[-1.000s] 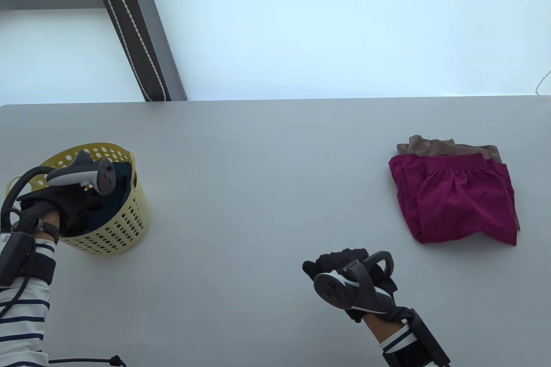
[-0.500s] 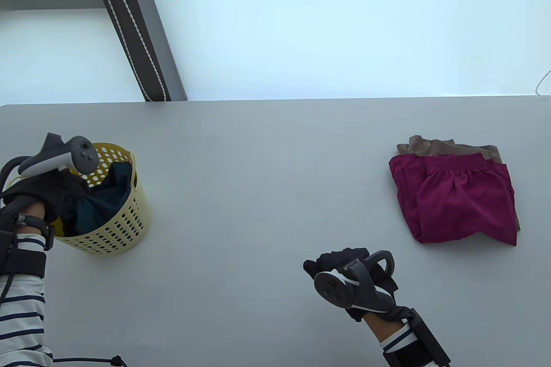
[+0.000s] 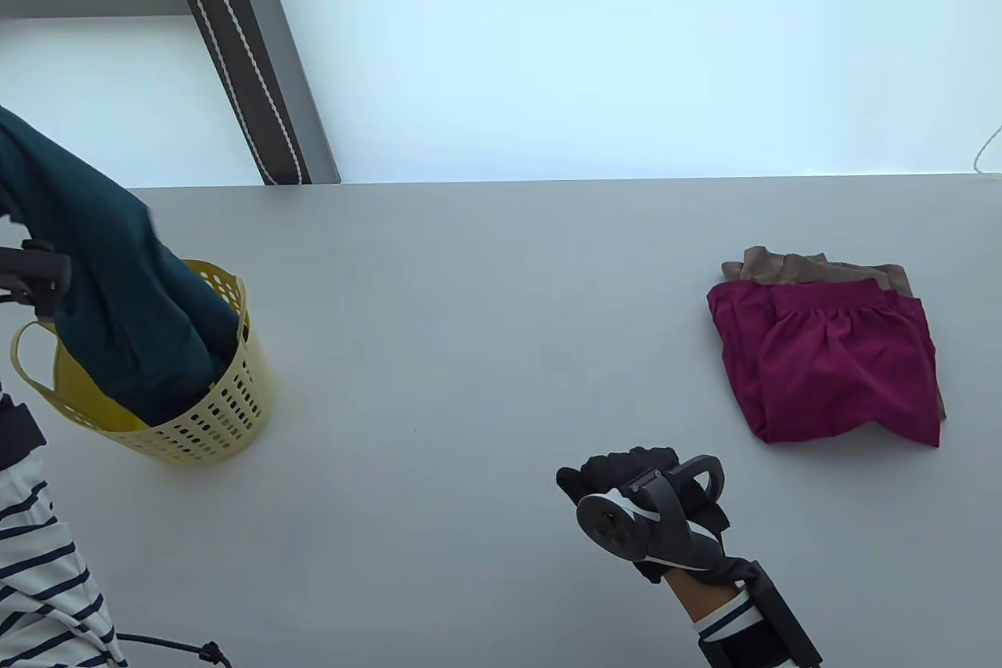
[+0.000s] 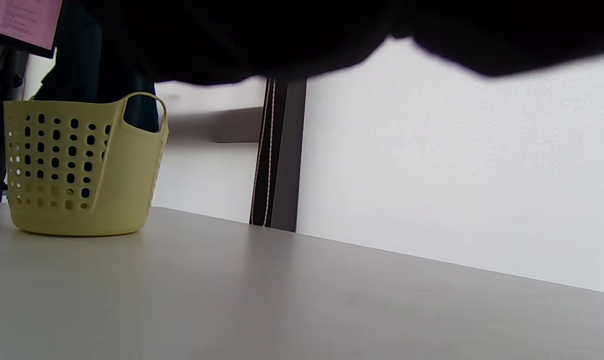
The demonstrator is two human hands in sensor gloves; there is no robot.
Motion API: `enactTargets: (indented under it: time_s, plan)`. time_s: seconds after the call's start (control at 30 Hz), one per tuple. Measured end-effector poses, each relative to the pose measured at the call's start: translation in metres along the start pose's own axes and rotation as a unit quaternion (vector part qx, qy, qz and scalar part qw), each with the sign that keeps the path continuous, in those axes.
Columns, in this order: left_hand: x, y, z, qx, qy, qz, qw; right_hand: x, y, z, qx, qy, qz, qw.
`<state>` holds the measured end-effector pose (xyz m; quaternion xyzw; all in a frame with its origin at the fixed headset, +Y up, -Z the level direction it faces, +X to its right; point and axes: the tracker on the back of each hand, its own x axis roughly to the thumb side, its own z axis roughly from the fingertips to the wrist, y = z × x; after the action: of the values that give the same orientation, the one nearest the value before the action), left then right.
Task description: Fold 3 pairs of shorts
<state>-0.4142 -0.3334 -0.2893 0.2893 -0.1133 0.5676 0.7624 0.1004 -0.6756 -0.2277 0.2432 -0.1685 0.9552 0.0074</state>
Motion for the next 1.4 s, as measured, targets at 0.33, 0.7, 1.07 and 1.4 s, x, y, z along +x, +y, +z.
enactTargets:
  time_s: [0.33, 0.7, 1.07, 1.4]
  plan:
    - [0.115, -0.034, -0.014, -0.003, -0.214, 0.221, 0.952, -0.011, -0.014, 0.002, -0.061, 0.051, 0.013, 0.997]
    - [0.081, -0.139, -0.037, -0.069, -0.14, 0.171, 0.973, -0.018, -0.022, 0.005, -0.09, 0.084, 0.01, 0.992]
    - [-0.013, -0.236, -0.034, -0.148, -0.052, 0.147, 0.977, -0.021, -0.026, 0.008, -0.103, 0.092, 0.011, 0.99]
    - [-0.021, -0.33, 0.051, -0.558, -0.22, -0.072, 0.797, -0.026, -0.029, 0.009, -0.113, 0.103, 0.011, 0.988]
